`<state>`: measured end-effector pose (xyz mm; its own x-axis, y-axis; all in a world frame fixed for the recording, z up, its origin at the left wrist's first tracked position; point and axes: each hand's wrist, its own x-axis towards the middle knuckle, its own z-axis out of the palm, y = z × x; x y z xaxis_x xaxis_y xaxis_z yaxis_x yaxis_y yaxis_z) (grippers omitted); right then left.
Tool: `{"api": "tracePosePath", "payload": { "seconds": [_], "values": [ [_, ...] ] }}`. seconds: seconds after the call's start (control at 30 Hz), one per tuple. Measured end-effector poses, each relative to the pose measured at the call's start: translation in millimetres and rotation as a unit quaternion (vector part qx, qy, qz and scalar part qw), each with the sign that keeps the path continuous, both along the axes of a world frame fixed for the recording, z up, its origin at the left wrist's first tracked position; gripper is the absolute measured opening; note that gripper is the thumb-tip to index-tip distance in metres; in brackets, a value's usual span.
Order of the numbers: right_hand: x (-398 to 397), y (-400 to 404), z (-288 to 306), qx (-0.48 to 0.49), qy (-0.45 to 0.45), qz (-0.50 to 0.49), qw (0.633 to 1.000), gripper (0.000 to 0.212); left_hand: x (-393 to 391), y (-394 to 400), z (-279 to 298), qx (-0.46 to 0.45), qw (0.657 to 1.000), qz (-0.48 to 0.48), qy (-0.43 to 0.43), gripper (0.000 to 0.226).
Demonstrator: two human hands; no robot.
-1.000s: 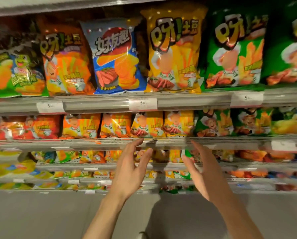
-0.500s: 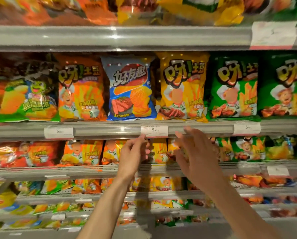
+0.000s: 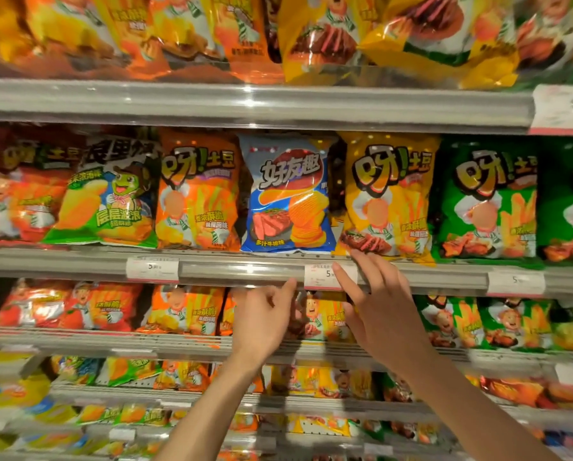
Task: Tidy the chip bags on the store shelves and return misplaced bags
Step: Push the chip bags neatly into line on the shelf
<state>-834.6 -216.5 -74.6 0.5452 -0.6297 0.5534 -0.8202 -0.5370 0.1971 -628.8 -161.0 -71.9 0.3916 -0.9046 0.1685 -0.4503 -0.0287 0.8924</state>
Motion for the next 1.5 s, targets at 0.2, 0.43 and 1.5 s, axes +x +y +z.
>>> {"api": "tracePosePath", "payload": {
  "seconds": [0.2,0.43,1.5],
  "values": [
    [3.0,-0.9,1.0,-0.001,-0.011,-0.006,1.000,0.066,42.5,-0.3,-0.4,-0.218,0.890,0.069,-0.395,0.024],
    [2.8,-3.1,-1.8,-0.026,-0.015,0.002,1.000,0.066,60.5,-12.4,6.4,-0.123,0.854,0.049,-0.503,0.062],
    [-40.9,-15.2,57.0,0.129,-0.366,-0.030,0.921,0.069,-52.8,-27.9,-3.2,0.042,0.927,-0.040,0.371,0.038]
  ]
}}
